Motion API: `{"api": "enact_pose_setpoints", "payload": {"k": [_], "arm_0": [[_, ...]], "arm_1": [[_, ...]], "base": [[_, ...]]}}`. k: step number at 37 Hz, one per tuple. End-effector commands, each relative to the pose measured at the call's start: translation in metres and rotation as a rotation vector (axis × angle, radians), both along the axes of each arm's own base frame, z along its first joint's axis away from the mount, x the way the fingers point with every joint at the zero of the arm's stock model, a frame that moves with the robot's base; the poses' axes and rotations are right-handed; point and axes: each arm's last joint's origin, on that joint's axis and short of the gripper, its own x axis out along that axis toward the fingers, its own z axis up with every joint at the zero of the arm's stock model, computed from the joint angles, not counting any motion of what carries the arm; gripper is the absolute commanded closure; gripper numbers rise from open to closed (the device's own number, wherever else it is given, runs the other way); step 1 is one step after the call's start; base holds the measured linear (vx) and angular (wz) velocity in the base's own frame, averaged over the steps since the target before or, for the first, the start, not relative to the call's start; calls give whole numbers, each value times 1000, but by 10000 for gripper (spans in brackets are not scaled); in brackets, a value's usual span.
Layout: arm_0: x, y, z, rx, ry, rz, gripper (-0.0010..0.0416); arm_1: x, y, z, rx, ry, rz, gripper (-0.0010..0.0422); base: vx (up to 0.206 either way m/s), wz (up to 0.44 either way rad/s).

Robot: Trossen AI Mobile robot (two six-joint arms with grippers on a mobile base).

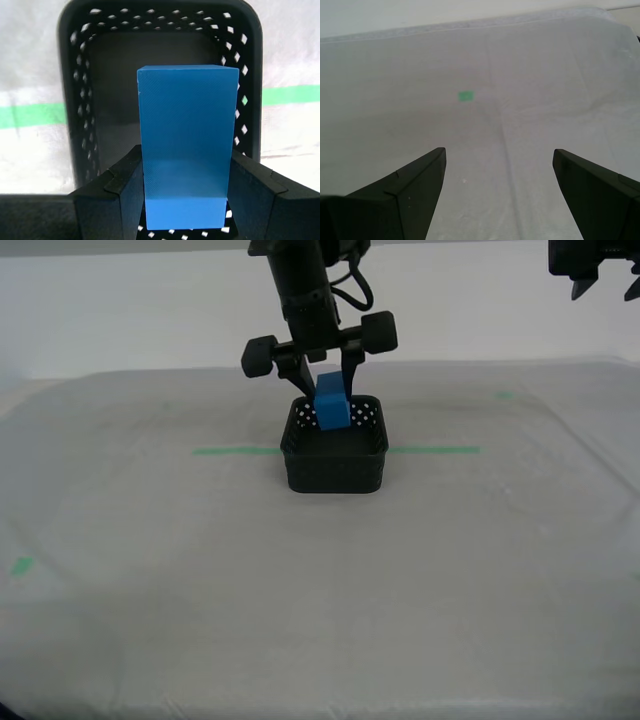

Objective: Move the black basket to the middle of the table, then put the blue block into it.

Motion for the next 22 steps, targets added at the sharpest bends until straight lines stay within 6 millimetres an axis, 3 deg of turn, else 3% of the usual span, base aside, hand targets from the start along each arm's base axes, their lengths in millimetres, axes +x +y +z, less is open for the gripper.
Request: {"api": "enact_pose_setpoints", "payload": {"k": [1,22], "arm_0": [[0,0,0,4,-3,0,97],[0,0,0,4,-1,0,102]], "arm_1": [[5,-5,0,11,6,-35,412],[5,-4,1,30,20,-53,412]], "base": [[0,0],[0,0]]}}
